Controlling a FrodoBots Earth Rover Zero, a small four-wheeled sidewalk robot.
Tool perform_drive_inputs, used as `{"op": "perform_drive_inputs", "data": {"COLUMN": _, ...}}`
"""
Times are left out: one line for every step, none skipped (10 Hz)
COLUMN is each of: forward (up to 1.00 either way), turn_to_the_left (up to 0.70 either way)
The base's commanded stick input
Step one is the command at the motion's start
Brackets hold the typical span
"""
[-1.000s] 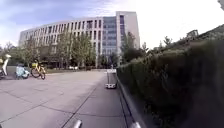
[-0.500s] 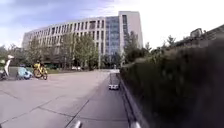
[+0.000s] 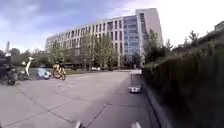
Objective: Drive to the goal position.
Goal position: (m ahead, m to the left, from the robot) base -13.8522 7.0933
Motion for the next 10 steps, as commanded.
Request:
{"op": "perform_drive_inputs", "data": {"forward": 0.0, "turn_to_the_left": 0.7}}
{"op": "perform_drive_inputs", "data": {"forward": 0.0, "turn_to_the_left": 0.7}}
{"op": "perform_drive_inputs", "data": {"forward": 0.0, "turn_to_the_left": 0.7}}
{"op": "perform_drive_inputs", "data": {"forward": 0.0, "turn_to_the_left": 0.7}}
{"op": "perform_drive_inputs", "data": {"forward": 0.0, "turn_to_the_left": 0.7}}
{"op": "perform_drive_inputs", "data": {"forward": 0.0, "turn_to_the_left": 0.7}}
{"op": "perform_drive_inputs", "data": {"forward": 0.0, "turn_to_the_left": 0.7}}
{"op": "perform_drive_inputs", "data": {"forward": 0.0, "turn_to_the_left": 0.7}}
{"op": "perform_drive_inputs", "data": {"forward": 0.0, "turn_to_the_left": 0.7}}
{"op": "perform_drive_inputs", "data": {"forward": 0.0, "turn_to_the_left": 0.7}}
